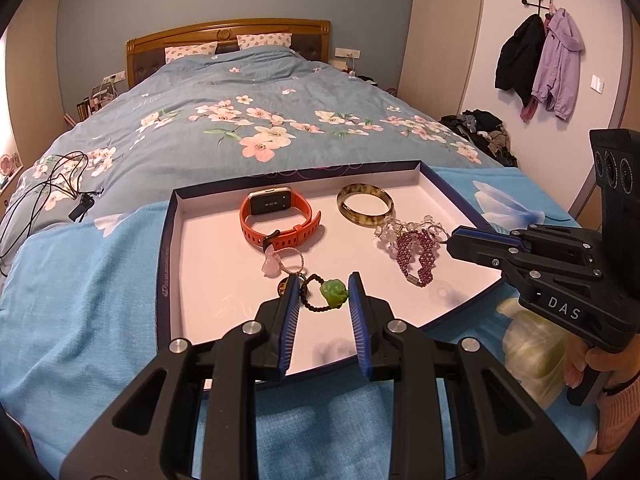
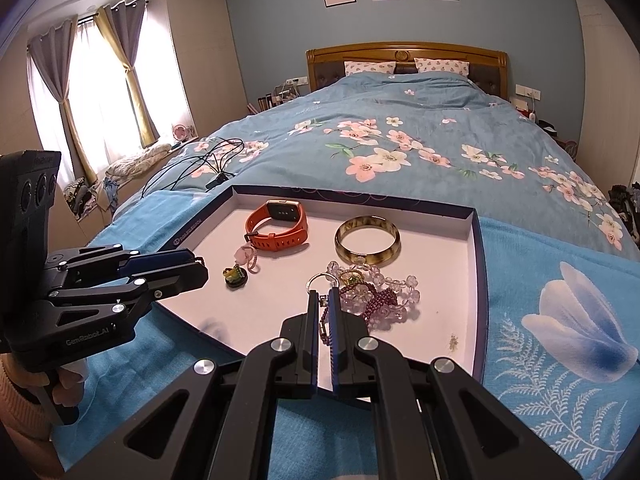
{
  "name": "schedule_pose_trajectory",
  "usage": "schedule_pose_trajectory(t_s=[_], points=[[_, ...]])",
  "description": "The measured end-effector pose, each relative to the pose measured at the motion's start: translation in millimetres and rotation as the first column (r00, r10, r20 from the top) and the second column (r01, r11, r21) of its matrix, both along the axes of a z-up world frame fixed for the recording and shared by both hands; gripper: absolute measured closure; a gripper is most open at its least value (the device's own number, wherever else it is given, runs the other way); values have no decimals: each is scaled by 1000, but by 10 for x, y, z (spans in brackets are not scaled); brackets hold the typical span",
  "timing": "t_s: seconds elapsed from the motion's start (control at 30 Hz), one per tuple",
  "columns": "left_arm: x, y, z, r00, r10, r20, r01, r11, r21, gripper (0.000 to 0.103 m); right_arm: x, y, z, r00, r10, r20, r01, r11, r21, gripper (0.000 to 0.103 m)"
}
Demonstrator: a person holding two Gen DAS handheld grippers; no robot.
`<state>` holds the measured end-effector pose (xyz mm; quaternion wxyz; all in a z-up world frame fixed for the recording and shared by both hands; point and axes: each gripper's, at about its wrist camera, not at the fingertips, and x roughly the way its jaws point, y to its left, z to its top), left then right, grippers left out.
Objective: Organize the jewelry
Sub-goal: 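Lower the green-stone ring in the left gripper into the box while the right lowers the silver ring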
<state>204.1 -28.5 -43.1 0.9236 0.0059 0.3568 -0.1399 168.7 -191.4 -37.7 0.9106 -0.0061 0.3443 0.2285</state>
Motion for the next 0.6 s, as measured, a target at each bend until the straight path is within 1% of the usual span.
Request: schedule_pose_trajectory(t_s=[0.6], points=[[98, -5, -103, 999, 13, -29, -13, 1000, 6, 78, 45, 10, -60, 1000, -8, -20, 8, 1000, -5, 100]])
